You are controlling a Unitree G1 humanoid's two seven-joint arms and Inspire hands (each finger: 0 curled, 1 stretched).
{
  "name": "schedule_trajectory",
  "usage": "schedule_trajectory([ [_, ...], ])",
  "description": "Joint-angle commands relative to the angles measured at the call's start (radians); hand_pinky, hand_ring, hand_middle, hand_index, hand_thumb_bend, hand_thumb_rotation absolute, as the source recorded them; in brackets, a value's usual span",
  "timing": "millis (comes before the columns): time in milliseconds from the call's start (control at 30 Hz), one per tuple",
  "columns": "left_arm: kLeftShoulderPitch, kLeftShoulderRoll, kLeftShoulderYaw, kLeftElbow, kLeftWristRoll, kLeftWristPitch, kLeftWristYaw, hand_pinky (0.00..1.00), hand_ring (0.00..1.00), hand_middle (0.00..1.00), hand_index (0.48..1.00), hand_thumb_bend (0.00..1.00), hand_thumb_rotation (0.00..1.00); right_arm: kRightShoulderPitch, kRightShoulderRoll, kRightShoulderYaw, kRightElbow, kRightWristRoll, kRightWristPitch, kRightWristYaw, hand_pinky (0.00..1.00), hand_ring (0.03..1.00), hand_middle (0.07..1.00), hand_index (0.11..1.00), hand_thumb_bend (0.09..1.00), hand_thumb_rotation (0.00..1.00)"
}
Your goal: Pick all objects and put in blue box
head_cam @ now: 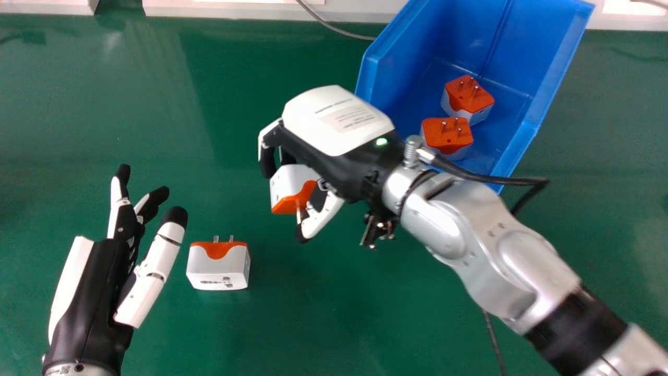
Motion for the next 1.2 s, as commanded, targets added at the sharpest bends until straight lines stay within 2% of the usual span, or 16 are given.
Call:
schedule_trajectory([
  [0,-0.015,0.014,0.015,0.011,-0.012,-0.019,-0.001,1.0,0.97,0.94,0.909,0.36,0.84,0.008,-0.018,-0.049,-0.107,0.002,0.022,0.026,0.25,0.357,0.481,0.569,0.497,0.0],
  [133,-0.04,0.024,0.022,0.054,-0.02,-0.039,-0.007,1.0,0.97,0.94,0.913,0.37,0.84,0.035,-0.049,-0.113,-0.206,0.005,0.054,0.057,0.25,0.357,0.486,0.572,0.496,0.0],
  [300,-0.067,0.03,0.029,0.092,-0.024,-0.044,-0.006,1.0,0.97,0.95,0.911,0.38,0.84,0.015,-0.096,-0.186,-0.214,-0.012,0.078,0.059,0.28,0.383,0.462,0.545,0.502,0.0],
  [333,-0.071,0.031,0.029,0.098,-0.023,-0.045,-0.006,1.0,0.98,0.95,0.911,0.39,0.84,0.004,-0.104,-0.193,-0.203,-0.033,0.089,0.054,0.27,0.372,0.447,0.538,0.504,0.0],
  [367,-0.077,0.033,0.03,0.111,-0.021,-0.059,-0.004,1.0,0.98,0.95,0.909,0.38,0.84,-0.008,-0.109,-0.199,-0.186,-0.05,0.098,0.046,0.26,0.37,0.439,0.538,0.503,0.0],
  [400,-0.081,0.033,0.031,0.118,-0.021,-0.062,-0.003,1.0,0.97,0.94,0.907,0.38,0.84,-0.019,-0.112,-0.204,-0.17,-0.059,0.106,0.041,0.24,0.336,0.426,0.536,0.502,0.0],
  [467,-0.088,0.037,0.032,0.133,-0.027,-0.071,-0.009,1.0,0.97,0.94,0.908,0.38,0.84,-0.05,-0.117,-0.212,-0.126,-0.081,0.124,0.028,0.2,0.29,0.446,0.512,0.506,0.0],
  [500,-0.091,0.036,0.034,0.136,-0.035,-0.071,-0.012,1.0,0.97,0.95,0.91,0.38,0.84,-0.067,-0.118,-0.215,-0.103,-0.088,0.134,0.027,0.2,0.298,0.436,0.527,0.503,0.0],
  [567,-0.095,0.035,0.035,0.143,-0.04,-0.076,-0.013,1.0,0.98,0.95,0.91,0.38,0.83,-0.096,-0.123,-0.218,-0.059,-0.099,0.141,0.006,0.21,0.317,0.431,0.541,0.501,0.0],
  [633,-0.096,0.04,0.034,0.149,-0.034,-0.086,-0.011,1.0,0.97,0.95,0.911,0.39,0.83,-0.134,-0.13,-0.218,0.009,-0.11,0.136,-0.029,0.22,0.33,0.429,0.544,0.502,0.0],
  [733,-0.097,0.041,0.034,0.156,-0.041,-0.09,-0.013,1.0,0.98,0.95,0.912,0.4,0.84,-0.189,-0.14,-0.204,0.104,-0.144,0.149,-0.065,0.21,0.318,0.452,0.518,0.51,0.0],
  [800,-0.097,0.042,0.034,0.158,-0.044,-0.091,-0.014,1.0,0.98,0.95,0.912,0.41,0.84,-0.232,-0.139,-0.191,0.175,-0.168,0.166,-0.079,0.19,0.361,0.498,0.499,0.511,0.0],
  [900,-0.097,0.043,0.034,0.162,-0.044,-0.102,-0.014,0.99,0.97,0.95,0.912,0.38,0.83,-0.304,-0.122,-0.184,0.313,-0.165,0.164,-0.136,0.17,0.379,0.517,0.492,0.513,0.0],
  [1000,-0.095,0.045,0.033,0.158,-0.044,-0.099,-0.015,0.99,0.97,0.95,0.912,0.38,0.83,-0.383,-0.092,-0.176,0.48,-0.14,0.148,-0.211,0.16,0.394,0.515,0.489,0.511,0.0],
  [1100,-0.092,0.045,0.033,0.154,-0.048,-0.098,-0.018,0.99,0.97,0.95,0.915,0.39,0.84,-0.504,-0.057,-0.108,0.689,-0.173,0.177,-0.207,0.16,0.408,0.509,0.488,0.512,0.0],
  [1167,-0.088,0.045,0.032,0.15,-0.045,-0.102,-0.018,1.0,0.97,0.95,0.917,0.39,0.84,-0.564,-0.029,-0.068,0.802,-0.184,0.195,-0.217,0.17,0.409,0.505,0.487,0.515,0.0],
])
